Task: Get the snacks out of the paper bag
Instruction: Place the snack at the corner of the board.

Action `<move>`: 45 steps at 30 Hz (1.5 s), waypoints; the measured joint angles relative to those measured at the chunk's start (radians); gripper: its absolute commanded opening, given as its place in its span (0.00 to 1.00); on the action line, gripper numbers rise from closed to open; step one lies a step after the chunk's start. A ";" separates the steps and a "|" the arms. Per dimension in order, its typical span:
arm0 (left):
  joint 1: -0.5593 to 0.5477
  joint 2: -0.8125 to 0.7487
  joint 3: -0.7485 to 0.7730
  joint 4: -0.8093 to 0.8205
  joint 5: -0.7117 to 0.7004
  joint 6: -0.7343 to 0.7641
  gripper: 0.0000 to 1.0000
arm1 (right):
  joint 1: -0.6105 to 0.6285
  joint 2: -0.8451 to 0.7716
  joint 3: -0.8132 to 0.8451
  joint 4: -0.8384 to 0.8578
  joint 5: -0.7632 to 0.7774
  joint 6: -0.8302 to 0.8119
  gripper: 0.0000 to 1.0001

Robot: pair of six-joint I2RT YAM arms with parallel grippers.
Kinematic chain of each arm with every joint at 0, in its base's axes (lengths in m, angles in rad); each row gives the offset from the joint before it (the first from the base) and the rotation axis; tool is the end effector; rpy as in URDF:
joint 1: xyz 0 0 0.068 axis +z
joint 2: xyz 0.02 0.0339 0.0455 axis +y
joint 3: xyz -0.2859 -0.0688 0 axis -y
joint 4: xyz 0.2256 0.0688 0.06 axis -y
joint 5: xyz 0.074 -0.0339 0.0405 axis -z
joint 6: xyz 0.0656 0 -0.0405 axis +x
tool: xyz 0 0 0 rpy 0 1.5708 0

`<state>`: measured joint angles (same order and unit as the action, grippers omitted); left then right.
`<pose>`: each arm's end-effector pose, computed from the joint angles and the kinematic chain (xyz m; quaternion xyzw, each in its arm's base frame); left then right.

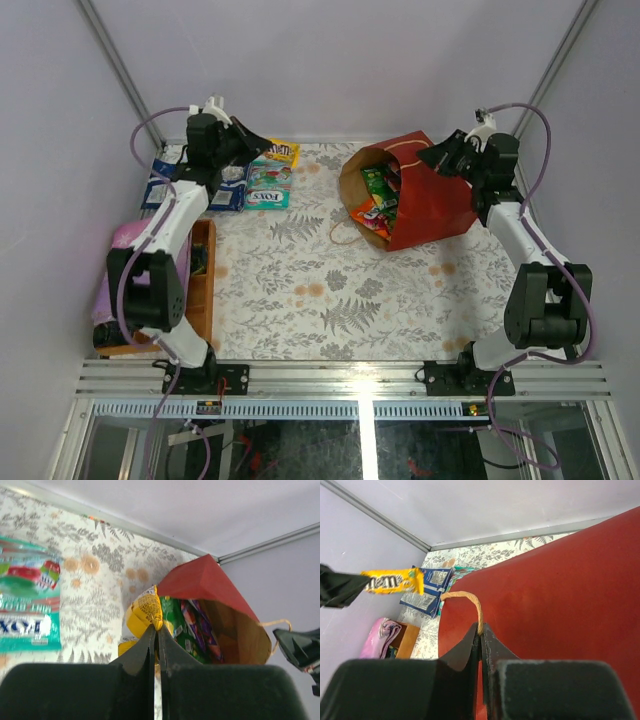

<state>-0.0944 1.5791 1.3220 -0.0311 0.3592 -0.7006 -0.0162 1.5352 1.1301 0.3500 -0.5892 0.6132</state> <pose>0.3818 -0.0593 0.3616 -0.1333 0.7844 -0.3598 0.4873 0.3697 0.0305 0.3584 0.0254 0.7227 0.3950 0.5666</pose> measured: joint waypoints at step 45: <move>0.298 1.179 1.133 -0.200 0.000 0.129 0.93 | 0.045 -0.026 -0.007 -0.030 -0.067 -0.003 0.00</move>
<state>0.2039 2.7583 2.4546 -0.2306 0.3588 -0.5713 0.0284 1.5097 1.1229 0.3199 -0.6563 0.6106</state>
